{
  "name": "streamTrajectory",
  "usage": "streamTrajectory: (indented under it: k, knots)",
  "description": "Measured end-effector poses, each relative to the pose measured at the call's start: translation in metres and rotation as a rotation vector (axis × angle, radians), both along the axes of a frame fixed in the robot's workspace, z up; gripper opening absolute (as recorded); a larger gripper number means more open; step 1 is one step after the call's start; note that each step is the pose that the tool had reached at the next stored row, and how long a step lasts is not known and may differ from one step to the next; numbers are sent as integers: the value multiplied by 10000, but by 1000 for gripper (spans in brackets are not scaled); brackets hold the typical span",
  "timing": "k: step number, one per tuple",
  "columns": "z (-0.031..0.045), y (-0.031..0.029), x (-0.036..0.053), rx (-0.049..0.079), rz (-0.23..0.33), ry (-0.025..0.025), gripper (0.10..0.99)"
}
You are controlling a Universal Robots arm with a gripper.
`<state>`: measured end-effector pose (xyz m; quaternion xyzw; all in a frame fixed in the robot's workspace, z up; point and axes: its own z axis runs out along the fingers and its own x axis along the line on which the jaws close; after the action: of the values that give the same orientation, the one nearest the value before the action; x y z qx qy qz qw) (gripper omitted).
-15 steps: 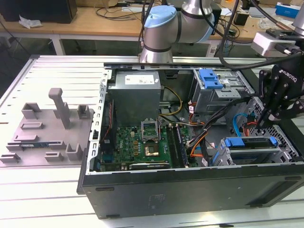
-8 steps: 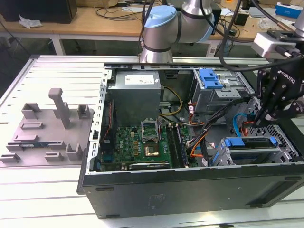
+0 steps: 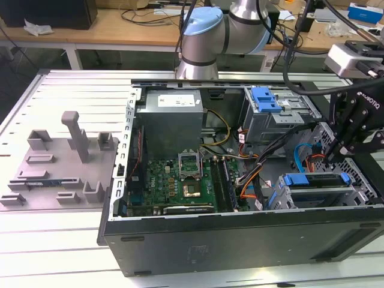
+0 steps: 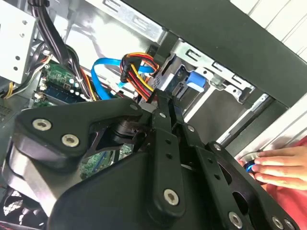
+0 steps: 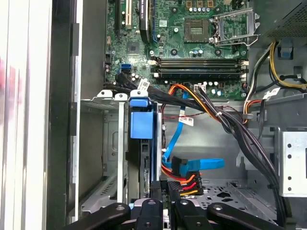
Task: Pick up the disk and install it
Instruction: 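Insert the first disk wire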
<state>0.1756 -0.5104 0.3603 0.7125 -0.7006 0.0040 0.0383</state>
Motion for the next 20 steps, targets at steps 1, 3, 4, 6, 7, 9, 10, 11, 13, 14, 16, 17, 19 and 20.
streamTrajectory:
  k: [1,3,4,6,7,9,10,11,13,14,16,17,19,20]
  knots:
    - [-1,-12,0,15,-11,0,165]
    - [-4,-38,3,52,-65,-1,165]
    - [-6,-43,3,63,-97,-1,165]
    - [-16,-44,6,70,-856,-3,165]
    - [-18,-46,10,72,-742,-38,165]
    - [-33,-93,9,76,-269,-126,165]
    - [-34,-93,9,76,-269,-126,165]
    - [-34,-94,9,76,-269,-126,165]
    - [-35,-97,8,76,-269,-127,165]
    - [-35,-98,8,76,-269,-127,165]
    - [-38,-101,8,77,-290,-128,165]
    - [-40,-104,8,77,-313,-128,165]
    - [-46,-109,8,76,-378,-128,165]
    - [-52,-112,8,74,-438,-129,165]
